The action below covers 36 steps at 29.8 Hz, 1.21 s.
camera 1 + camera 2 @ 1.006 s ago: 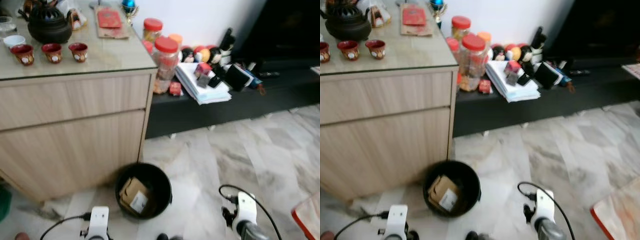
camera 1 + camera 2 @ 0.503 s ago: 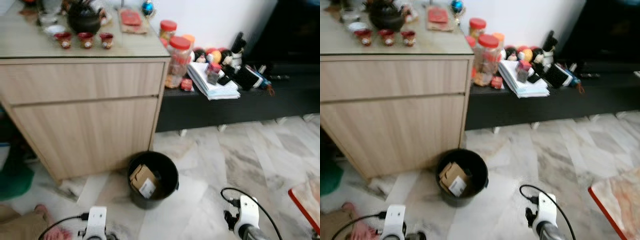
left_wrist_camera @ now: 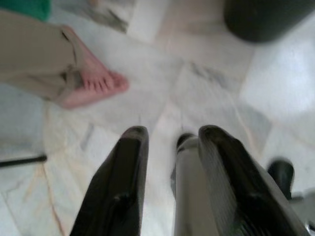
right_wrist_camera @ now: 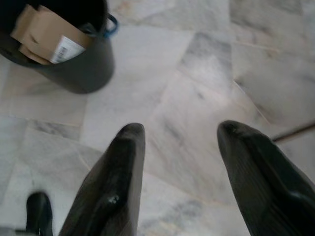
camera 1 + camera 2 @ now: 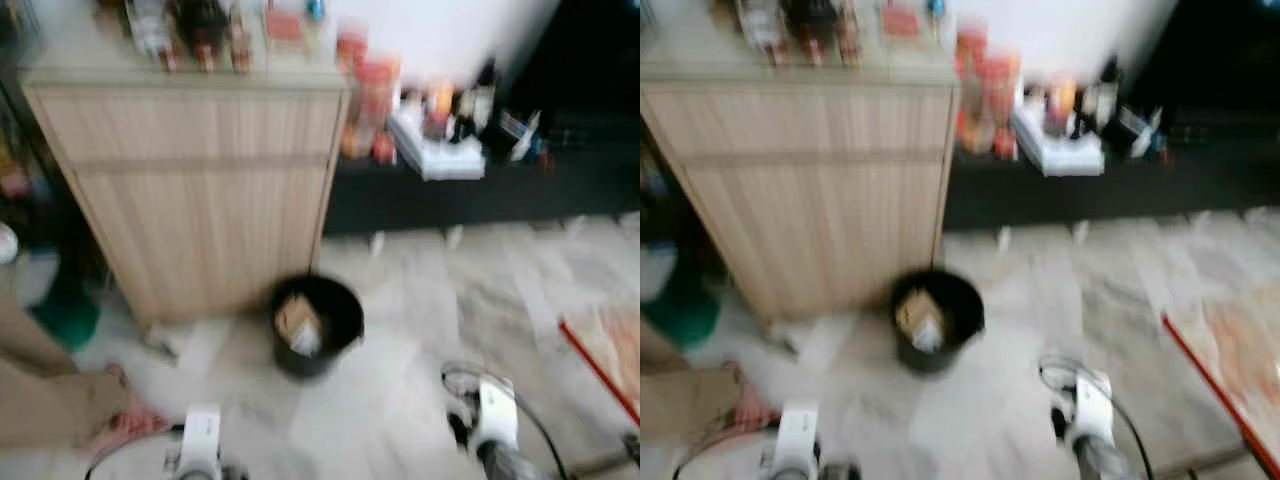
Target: Picking trash to rubbish bin
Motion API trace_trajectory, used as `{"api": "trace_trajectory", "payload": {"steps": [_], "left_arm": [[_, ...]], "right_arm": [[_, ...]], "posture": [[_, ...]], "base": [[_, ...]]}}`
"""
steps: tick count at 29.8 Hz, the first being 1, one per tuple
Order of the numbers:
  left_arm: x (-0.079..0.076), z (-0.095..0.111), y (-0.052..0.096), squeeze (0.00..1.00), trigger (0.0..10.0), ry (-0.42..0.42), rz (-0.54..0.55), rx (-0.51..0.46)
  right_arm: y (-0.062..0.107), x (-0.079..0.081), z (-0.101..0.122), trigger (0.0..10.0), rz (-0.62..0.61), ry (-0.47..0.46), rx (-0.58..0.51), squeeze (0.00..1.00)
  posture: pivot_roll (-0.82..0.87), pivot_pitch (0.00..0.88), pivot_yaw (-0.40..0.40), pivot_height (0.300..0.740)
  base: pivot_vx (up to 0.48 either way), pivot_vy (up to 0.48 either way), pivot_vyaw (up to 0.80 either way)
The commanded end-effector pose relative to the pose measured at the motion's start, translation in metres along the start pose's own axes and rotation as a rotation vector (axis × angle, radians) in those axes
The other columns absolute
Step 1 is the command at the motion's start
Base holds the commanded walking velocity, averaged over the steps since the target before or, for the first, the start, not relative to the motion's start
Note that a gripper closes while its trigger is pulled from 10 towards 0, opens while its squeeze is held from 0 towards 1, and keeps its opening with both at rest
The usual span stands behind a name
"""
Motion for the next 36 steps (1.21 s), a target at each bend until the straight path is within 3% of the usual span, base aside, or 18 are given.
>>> {"api": "trace_trajectory", "payload": {"steps": [1,24,30,36], "left_arm": [[0.0,-0.016,0.004,0.0,10.0,-0.013,-0.005,0.058],[0.0,-0.012,0.003,0.0,10.0,-0.006,-0.003,0.052],[0.001,-0.011,0.002,0.0,10.0,-0.038,-0.003,0.049],[0.002,0.008,-0.003,0.0,10.0,-0.055,0.003,-0.025]], "right_arm": [[0.001,-0.004,-0.001,10.0,-0.013,-0.003,0.004,0.0],[0.0,-0.002,0.002,10.0,-0.007,-0.022,-0.001,0.0],[0.0,-0.001,0.002,10.0,-0.009,-0.025,-0.004,0.0],[-0.002,0.002,0.014,10.0,-0.001,-0.032,-0.048,0.0]], "posture": [[0.08,0.091,-0.185,0.728],[0.08,0.103,-0.182,0.728],[0.08,0.084,-0.168,0.728],[0.07,0.062,-0.142,0.728]], "base": [[-0.255,0.0,0.0],[-0.253,0.0,0.0],[0.0,0.0,0.0],[0.0,0.0,0.0]]}}
Point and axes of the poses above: a point about 5 cm out from each wrist's last joint towards the gripper, its own y axis pointing back from the gripper into the wrist, its own z axis along the axis of the wrist's last joint, x = y × z, the point moved 3 cm from there along -y, pointing out of the wrist towards the gripper, and after that the axes turned 4 degrees about y, right-handed, at the moved point
